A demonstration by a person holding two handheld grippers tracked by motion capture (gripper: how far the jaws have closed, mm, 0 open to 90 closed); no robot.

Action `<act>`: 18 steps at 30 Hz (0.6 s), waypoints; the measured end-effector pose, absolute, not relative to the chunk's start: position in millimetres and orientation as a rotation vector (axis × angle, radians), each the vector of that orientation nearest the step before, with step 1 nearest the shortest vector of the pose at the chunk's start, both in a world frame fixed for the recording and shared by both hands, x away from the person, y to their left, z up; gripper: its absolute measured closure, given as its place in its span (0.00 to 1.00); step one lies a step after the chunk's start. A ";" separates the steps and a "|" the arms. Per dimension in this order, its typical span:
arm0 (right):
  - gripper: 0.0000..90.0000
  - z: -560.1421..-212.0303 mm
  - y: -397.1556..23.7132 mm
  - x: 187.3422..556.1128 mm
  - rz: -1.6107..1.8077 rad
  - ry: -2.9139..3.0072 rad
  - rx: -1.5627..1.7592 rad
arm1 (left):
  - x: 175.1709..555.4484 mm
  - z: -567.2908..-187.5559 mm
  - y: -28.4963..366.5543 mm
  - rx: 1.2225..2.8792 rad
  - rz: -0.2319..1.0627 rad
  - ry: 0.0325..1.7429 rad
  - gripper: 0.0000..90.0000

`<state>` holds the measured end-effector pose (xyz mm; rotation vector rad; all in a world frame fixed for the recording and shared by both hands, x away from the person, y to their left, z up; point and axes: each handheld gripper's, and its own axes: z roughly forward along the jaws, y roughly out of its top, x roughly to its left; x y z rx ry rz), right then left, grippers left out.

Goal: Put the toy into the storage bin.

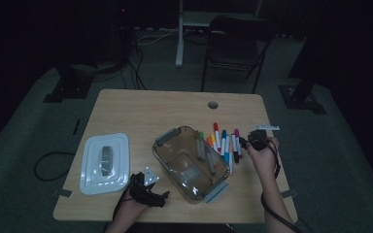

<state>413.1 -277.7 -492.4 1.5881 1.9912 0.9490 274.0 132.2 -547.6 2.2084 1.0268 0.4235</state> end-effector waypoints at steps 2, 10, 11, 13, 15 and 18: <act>0.58 -499.0 -279.2 418.6 0.936 1.991 1.617 | 274.0 -547.6 132.2 2.208 0.424 1.027 0.01; 0.68 -513.6 -274.2 435.4 0.888 1.990 1.683 | 273.9 -547.7 132.1 2.207 0.424 1.027 0.01; 0.68 -516.0 -273.1 437.2 0.895 2.003 1.697 | 273.9 -547.6 132.2 2.208 0.424 1.027 0.01; 0.71 -519.5 -271.0 439.2 0.885 2.008 1.716 | 274.0 -547.6 132.2 2.208 0.423 1.027 0.01; 0.72 -522.3 -270.8 440.4 0.844 2.000 1.712 | 273.9 -547.6 132.2 2.208 0.423 1.027 0.01; 0.75 -526.2 -271.4 441.1 0.820 1.993 1.735 | 273.9 -547.7 132.2 2.208 0.424 1.027 0.01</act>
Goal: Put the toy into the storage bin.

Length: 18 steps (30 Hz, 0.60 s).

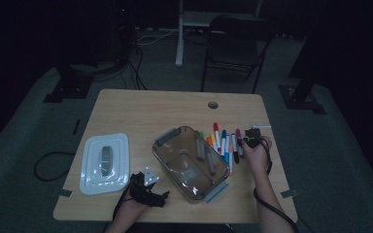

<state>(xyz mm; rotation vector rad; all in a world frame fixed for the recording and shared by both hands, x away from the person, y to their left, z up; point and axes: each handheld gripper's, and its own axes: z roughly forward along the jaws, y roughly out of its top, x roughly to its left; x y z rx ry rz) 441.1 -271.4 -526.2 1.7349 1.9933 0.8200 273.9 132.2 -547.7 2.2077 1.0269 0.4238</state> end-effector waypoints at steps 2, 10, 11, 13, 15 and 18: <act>0.77 -529.1 -273.0 442.0 0.805 1.991 1.737 | 274.0 -547.6 132.2 2.208 0.423 1.027 0.01; 0.85 -529.4 -281.5 440.0 0.817 1.912 1.813 | 274.0 -547.7 132.2 2.208 0.423 1.027 0.01; 0.85 -527.8 -282.9 438.9 0.819 1.906 1.819 | 274.0 -547.7 132.2 2.208 0.423 1.027 0.01; 0.85 -522.9 -285.5 436.3 0.821 1.903 1.828 | 274.0 -547.6 132.2 2.208 0.423 1.027 0.01; 0.85 -516.5 -287.3 433.2 0.824 1.906 1.823 | 274.0 -547.7 132.2 2.207 0.423 1.027 0.01; 0.85 -505.9 -289.9 427.3 0.847 1.914 1.809 | 273.9 -547.7 132.2 2.207 0.423 1.027 0.01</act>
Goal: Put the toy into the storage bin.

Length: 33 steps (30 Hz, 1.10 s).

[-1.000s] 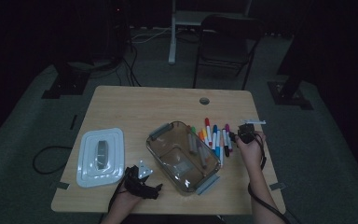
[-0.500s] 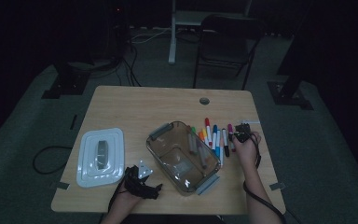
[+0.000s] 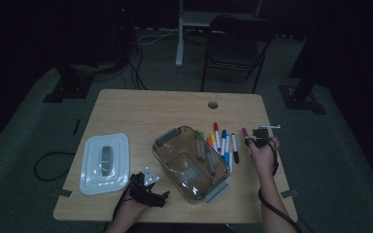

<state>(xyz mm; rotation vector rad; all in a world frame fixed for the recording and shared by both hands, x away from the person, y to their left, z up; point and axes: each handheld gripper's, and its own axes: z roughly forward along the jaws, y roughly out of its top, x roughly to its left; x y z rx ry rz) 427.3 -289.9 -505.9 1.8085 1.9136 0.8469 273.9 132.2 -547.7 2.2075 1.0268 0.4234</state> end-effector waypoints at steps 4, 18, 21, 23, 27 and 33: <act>0.85 -490.1 -288.5 417.4 0.879 1.941 1.765 | 273.9 -547.7 132.1 2.207 0.423 1.027 0.00; 0.85 -416.4 -252.8 378.0 1.087 2.026 1.537 | 273.9 -547.7 132.1 2.208 0.423 1.026 0.01; 0.85 -404.3 -242.6 370.8 1.114 2.051 1.490 | 273.9 -547.8 132.1 2.205 0.424 1.026 0.01; 0.85 -397.0 -236.0 365.6 1.136 2.072 1.455 | 273.9 -547.7 132.1 2.205 0.424 1.026 0.01; 0.85 -382.9 -222.6 355.1 1.165 2.115 1.389 | 274.0 -547.7 132.1 2.206 0.424 1.026 0.00; 0.85 -367.3 -201.3 341.6 1.214 2.179 1.299 | 274.0 -547.6 132.2 2.207 0.422 1.027 0.01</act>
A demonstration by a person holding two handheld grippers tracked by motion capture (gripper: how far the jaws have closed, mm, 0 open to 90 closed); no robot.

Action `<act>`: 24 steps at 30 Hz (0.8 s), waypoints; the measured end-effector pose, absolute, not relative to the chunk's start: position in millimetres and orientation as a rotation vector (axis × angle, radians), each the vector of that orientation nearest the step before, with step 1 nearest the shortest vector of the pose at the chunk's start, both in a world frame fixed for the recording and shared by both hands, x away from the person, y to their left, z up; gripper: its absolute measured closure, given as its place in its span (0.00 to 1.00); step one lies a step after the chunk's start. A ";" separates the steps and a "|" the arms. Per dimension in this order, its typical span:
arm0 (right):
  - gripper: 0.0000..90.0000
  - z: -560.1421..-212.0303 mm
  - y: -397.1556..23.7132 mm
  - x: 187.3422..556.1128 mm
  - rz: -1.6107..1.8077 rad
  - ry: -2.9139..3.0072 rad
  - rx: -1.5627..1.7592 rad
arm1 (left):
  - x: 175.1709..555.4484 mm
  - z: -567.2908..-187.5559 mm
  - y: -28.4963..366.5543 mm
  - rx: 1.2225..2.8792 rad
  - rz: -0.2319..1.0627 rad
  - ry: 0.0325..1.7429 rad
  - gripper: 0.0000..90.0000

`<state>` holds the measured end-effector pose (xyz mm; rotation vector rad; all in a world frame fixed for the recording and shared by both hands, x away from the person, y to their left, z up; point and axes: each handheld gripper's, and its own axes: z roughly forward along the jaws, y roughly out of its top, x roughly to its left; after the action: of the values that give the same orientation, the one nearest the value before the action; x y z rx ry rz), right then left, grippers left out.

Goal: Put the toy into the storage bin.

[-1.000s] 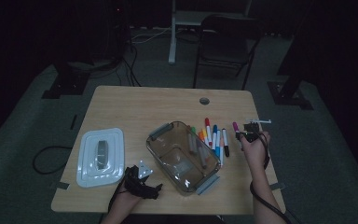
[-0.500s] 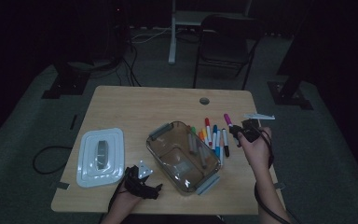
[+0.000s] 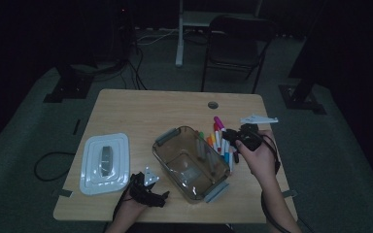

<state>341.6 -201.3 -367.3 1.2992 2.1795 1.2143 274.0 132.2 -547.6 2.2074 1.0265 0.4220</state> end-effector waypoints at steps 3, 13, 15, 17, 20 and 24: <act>0.85 -363.4 -190.0 337.2 1.220 2.216 1.260 | 274.0 -547.5 132.2 2.208 0.421 1.027 0.00; 0.85 -366.5 -152.0 333.1 1.234 2.347 1.158 | 274.0 -547.6 132.2 2.206 0.422 1.027 0.01; 0.85 -368.8 -144.9 333.7 1.234 2.385 1.148 | 274.0 -547.6 132.2 2.207 0.422 1.027 0.01; 0.85 -371.0 -137.6 334.5 1.225 2.410 1.135 | 274.0 -547.6 132.2 2.207 0.422 1.027 0.01; 0.85 -374.7 -127.8 336.5 1.223 2.452 1.129 | 274.0 -547.5 132.2 2.208 0.422 1.026 0.01; 0.85 -381.2 -118.9 339.4 1.199 2.490 1.127 | 274.0 -547.5 132.2 2.207 0.422 1.027 0.00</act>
<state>339.4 -118.9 -381.2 1.1269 2.4904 1.1989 274.0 132.2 -547.5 2.2072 1.0267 0.4217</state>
